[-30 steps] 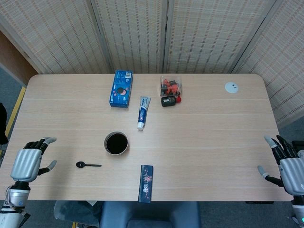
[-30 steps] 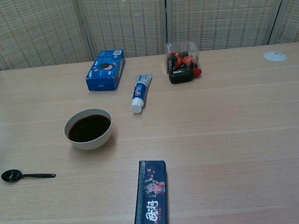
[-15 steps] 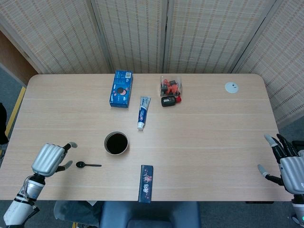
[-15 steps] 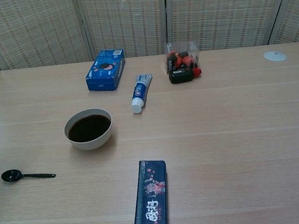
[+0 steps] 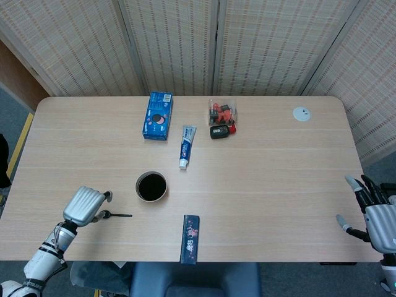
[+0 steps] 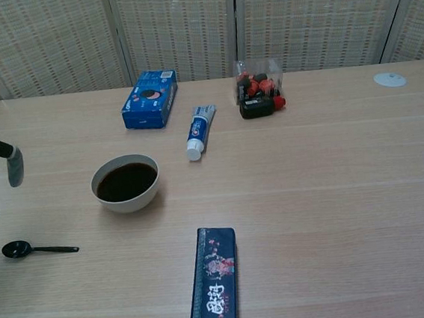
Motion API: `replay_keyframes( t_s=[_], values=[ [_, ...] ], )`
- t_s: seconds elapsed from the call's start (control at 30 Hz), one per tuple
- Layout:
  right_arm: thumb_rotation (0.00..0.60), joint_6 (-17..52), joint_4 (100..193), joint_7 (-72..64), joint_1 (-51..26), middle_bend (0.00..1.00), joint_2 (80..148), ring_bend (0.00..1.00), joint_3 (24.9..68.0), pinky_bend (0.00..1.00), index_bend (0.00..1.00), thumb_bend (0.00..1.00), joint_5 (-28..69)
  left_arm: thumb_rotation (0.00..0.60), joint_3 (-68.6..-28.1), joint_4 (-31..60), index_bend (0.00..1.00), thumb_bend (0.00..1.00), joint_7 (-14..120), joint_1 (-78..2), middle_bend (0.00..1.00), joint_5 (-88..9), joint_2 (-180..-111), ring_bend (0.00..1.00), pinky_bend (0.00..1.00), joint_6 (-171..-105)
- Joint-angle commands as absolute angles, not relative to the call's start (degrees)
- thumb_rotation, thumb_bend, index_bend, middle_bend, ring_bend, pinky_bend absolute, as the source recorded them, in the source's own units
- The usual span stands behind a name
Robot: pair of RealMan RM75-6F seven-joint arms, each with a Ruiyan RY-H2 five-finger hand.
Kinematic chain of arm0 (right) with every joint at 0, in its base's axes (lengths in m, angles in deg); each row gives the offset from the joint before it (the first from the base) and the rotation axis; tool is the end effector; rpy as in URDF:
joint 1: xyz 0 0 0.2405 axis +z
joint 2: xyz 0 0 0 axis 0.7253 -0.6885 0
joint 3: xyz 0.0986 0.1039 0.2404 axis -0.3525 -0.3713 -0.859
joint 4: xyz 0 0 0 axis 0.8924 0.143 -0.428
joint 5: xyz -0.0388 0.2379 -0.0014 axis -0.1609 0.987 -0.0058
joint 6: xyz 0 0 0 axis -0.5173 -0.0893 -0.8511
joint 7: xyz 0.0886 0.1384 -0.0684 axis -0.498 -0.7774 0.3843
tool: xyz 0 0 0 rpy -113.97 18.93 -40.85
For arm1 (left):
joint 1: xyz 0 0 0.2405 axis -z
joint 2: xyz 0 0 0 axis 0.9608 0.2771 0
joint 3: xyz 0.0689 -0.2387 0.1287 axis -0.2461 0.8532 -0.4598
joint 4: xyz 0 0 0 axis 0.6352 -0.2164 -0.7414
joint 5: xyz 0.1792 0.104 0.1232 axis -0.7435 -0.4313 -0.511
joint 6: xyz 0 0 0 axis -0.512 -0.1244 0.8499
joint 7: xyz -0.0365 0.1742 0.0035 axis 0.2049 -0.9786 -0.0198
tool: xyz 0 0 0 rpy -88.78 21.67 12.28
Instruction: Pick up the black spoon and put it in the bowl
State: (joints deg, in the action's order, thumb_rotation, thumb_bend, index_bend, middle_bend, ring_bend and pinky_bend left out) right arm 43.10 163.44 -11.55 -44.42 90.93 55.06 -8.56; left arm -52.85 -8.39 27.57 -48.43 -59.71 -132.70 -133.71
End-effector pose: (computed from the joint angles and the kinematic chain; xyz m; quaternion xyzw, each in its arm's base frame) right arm -0.3435 -0.1973 0.1682 0.5934 -0.3852 0.4314 0.5598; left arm -0.2534 0.3133 0.0317 -0.7906 -0.2730 -0.2747 0.4742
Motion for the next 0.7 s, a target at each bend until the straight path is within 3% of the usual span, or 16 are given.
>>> replay_keyframes(
  t_s=[0.03,0.4,0.7],
  values=[
    [0.600,43.0,163.3,-11.6,-44.4,0.15,91.0,0.03,55.1,0.13,0.03,0.27,-8.5,0.600,-52.8,-8.3,0.47,0.20,22.3,-46.8,1.00,-55.7,-134.6,1.00,1.00,-131.4],
    [0.600,42.6,162.9,-12.0,-44.2,0.15,91.1,0.03,55.1,0.13,0.03,0.26,-8.1,0.600,-53.2,-8.0,0.47,0.20,21.8,-44.6,1.00,-50.3,-138.2,1.00,1.00,-128.5],
    [0.600,42.4,162.5,-12.2,-44.2,0.15,91.3,0.03,55.1,0.13,0.03,0.27,-8.0,0.600,-53.9,-6.6,0.50,0.20,11.7,-43.0,1.00,-44.7,-142.0,1.00,1.00,-129.9]
  ],
)
